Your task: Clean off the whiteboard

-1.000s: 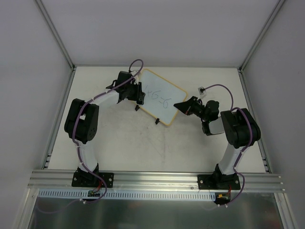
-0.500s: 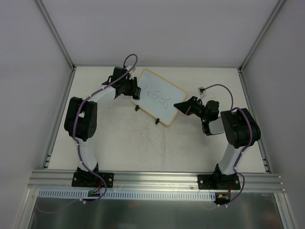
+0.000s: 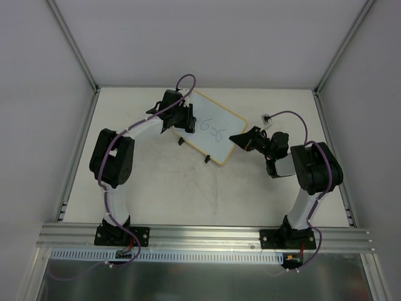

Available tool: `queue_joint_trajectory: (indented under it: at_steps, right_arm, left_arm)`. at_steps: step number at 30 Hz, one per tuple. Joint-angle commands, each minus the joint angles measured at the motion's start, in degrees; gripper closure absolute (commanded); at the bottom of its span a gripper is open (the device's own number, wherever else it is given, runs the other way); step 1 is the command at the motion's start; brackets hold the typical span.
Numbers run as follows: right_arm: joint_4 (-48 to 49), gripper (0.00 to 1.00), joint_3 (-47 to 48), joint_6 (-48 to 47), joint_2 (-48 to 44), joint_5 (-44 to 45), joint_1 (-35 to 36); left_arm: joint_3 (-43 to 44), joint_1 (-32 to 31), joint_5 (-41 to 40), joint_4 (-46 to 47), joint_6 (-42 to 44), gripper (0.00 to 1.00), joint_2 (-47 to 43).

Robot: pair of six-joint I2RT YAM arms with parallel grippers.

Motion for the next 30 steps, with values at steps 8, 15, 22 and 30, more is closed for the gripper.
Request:
queue_joint_trajectory:
  at_steps: [8, 15, 22, 30]
  right_arm:
    - [11.99, 1.00, 0.40, -3.87, -0.40, -0.55, 0.42]
    - [11.99, 1.00, 0.58, -3.70, -0.22, -0.64, 0.60]
    - [11.99, 1.00, 0.67, -3.78, -0.13, -0.64, 0.69]
    - [11.99, 1.00, 0.67, -3.87, -0.22, -0.73, 0.69]
  left_arm:
    - [-3.73, -7.87, 5.25, 2.18, -4.88, 1.00, 0.49]
    - [-7.51, -11.91, 6.39, 5.96, -7.35, 1.00, -0.56]
    - [-7.52, -16.13, 6.30, 7.11, -8.31, 1.00, -0.21]
    - [-4.97, -20.00, 6.92, 7.11, -9.02, 1.00, 1.99]
